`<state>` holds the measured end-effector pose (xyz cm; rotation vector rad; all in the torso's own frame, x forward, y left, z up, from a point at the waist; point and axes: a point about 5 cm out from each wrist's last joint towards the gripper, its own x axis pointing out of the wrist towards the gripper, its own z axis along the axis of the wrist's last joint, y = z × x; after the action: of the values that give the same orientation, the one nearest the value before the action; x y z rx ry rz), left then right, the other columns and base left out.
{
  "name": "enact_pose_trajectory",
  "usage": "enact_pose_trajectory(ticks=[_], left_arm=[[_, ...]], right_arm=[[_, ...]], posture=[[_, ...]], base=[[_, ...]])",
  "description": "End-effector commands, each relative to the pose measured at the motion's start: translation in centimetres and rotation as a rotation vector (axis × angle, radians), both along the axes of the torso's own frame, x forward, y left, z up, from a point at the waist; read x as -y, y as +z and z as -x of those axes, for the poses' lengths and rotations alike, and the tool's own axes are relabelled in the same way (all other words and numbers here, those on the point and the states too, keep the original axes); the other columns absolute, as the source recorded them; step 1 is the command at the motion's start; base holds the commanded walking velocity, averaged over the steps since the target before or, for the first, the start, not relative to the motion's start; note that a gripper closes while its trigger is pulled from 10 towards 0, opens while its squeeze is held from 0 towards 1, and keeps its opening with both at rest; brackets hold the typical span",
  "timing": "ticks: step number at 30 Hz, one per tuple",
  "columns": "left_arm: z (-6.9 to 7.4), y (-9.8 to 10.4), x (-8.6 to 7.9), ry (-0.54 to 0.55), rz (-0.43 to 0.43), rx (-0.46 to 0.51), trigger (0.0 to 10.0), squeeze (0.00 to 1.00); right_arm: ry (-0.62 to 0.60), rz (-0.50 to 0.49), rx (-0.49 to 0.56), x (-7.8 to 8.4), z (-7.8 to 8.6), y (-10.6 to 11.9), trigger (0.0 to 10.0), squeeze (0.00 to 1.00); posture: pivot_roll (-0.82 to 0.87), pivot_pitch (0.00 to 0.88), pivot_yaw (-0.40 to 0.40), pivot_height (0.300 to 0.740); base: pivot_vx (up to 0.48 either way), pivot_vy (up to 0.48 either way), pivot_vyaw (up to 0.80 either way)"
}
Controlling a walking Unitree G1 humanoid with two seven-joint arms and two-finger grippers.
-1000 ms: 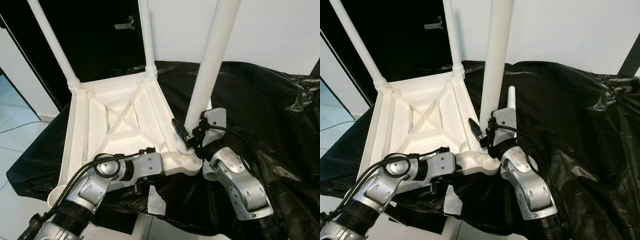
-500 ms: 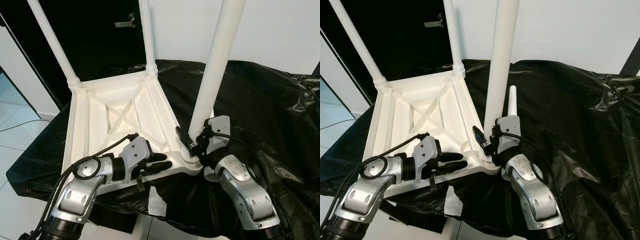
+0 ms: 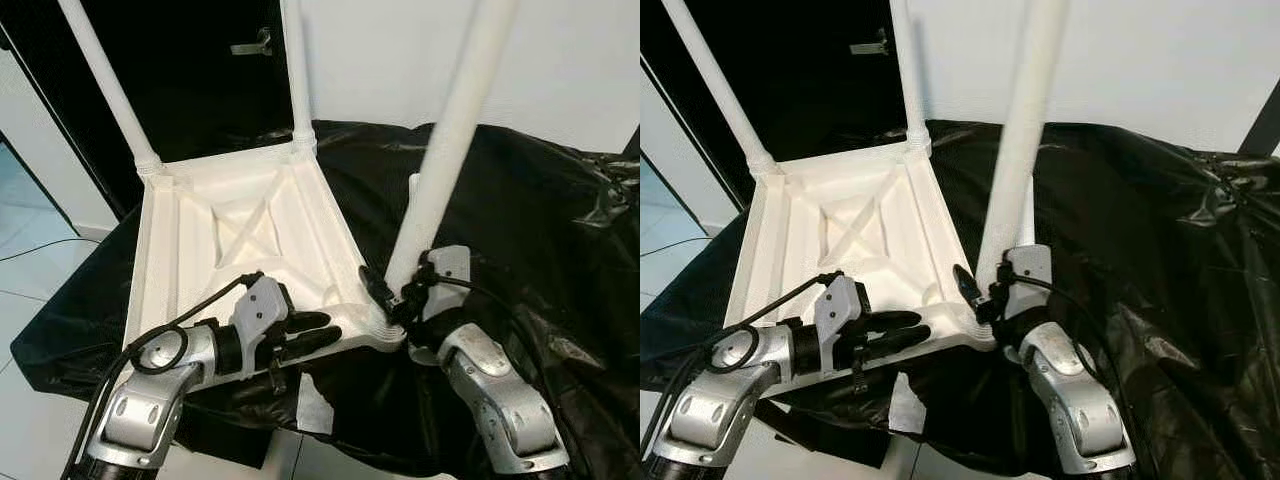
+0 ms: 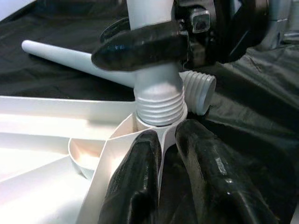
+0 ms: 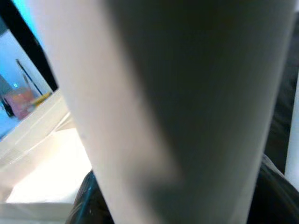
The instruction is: Building children table
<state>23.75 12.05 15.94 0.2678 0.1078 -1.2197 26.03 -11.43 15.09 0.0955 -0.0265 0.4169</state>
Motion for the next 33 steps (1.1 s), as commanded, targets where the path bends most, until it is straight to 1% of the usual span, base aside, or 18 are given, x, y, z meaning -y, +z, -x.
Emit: enact_pose_trajectory(ticks=[1, 3, 6, 7, 8, 9, 10, 11, 12, 15, 20, 23, 25, 26, 28, 33], left_arm=[[-0.2, 0.0, -0.4, 0.076, -0.002, 0.011, 10.0, 0.00], [-0.2, 0.1, -0.4, 0.081, -0.004, 0.009, 10.0, 0.00], [-0.2, 0.1, -0.3, 0.081, -0.003, 0.008, 10.0, 0.00], [-0.2, 0.1, -0.3, 0.081, -0.003, 0.008, 10.0, 0.00], [-0.3, 0.1, -0.3, 0.082, -0.004, 0.010, 10.0, 0.00], [-0.3, 0.2, -0.3, 0.082, -0.005, 0.012, 10.0, 0.00], [-0.3, 0.2, -0.3, 0.082, -0.005, 0.012, 10.0, 0.00], [-0.4, 0.3, -0.3, 0.085, -0.006, 0.014, 10.0, 0.00], [-0.4, 0.3, -0.4, 0.087, -0.006, 0.014, 10.0, 0.00], [-0.5, 0.5, -0.4, 0.090, -0.007, 0.017, 10.0, 0.00], [-0.5, 0.5, -0.4, 0.089, -0.009, 0.017, 10.0, 0.00], [-0.6, 0.6, -0.4, 0.089, -0.008, 0.021, 10.0, 0.00], [-0.6, 0.7, -0.4, 0.089, -0.007, 0.022, 10.0, 0.00], [-0.7, 0.8, -0.3, 0.088, -0.005, 0.023, 10.0, 0.00], [-0.7, 0.8, -0.3, 0.088, -0.005, 0.024, 10.0, 0.00], [-0.7, 0.9, -0.3, 0.085, -0.002, 0.026, 10.0, 0.00]], right_arm=[[-0.034, -0.009, -0.082, 0.7, -0.3, -1.6, 10.0, 0.00], [-0.042, -0.010, -0.073, 1.0, -0.7, -1.4, 10.0, 0.00], [0.012, 0.062, -0.033, 0.4, -0.6, -1.3, 10.0, 0.00], [0.012, 0.062, -0.033, 0.4, -0.6, -1.3, 10.0, 0.00], [0.046, 0.122, -0.011, 0.0, -0.4, -1.5, 10.0, 0.00], [0.058, 0.148, -0.003, -0.2, -0.3, -1.6, 10.0, 0.00], [0.058, 0.148, -0.003, -0.2, -0.3, -1.6, 10.0, 0.00], [0.075, 0.179, 0.004, -0.4, -0.1, -1.9, 10.0, 0.00], [0.085, 0.188, 0.005, -0.5, 0.0, -2.1, 10.0, 0.00], [0.094, 0.209, 0.001, -0.4, 0.3, -2.7, 10.0, 0.00], [0.082, 0.209, -0.007, 0.0, 0.3, -3.3, 10.0, 0.00], [0.084, 0.227, 0.013, 0.1, 0.3, -3.4, 10.0, 0.00], [0.087, 0.234, 0.021, 0.1, 0.3, -3.5, 10.0, 0.00], [0.094, 0.258, 0.033, 0.0, 0.4, -3.7, 10.0, 0.00], [0.098, 0.271, 0.039, 0.0, 0.4, -3.8, 10.0, 0.00], [0.099, 0.273, 0.031, -0.2, 0.5, -4.2, 10.0, 0.00]], posture=[[0.03, 0.000, 0.025, 0.740], [0.03, 0.000, 0.027, 0.740], [0.02, 0.000, 0.031, 0.740], [0.02, 0.000, 0.031, 0.740], [0.02, 0.000, 0.031, 0.740], [0.02, 0.000, 0.031, 0.740], [0.02, 0.000, 0.031, 0.740], [0.03, 0.000, 0.029, 0.740], [0.03, 0.000, 0.030, 0.740], [0.03, 0.000, 0.031, 0.740], [0.03, 0.000, 0.036, 0.740], [0.03, 0.000, 0.038, 0.740], [0.03, 0.000, 0.041, 0.740], [0.03, 0.000, 0.043, 0.740], [0.03, 0.000, 0.043, 0.740], [0.03, 0.000, 0.043, 0.740]], base=[[0.000, 0.000, 0.00], [0.000, 0.000, 0.00], [0.000, 0.000, 0.00], [0.000, 0.000, 0.00], [0.000, 0.000, 0.00], [0.000, 0.000, 0.00], [0.000, 0.000, 0.00], [0.000, 0.000, 0.00], [0.000, 0.000, 0.00], [0.000, 0.000, 0.00], [0.000, 0.000, 0.00], [0.000, 0.000, 0.00], [0.000, 0.000, 0.00], [0.000, 0.000, 0.00], [0.000, 0.000, 0.00], [0.000, 0.000, 0.00]])
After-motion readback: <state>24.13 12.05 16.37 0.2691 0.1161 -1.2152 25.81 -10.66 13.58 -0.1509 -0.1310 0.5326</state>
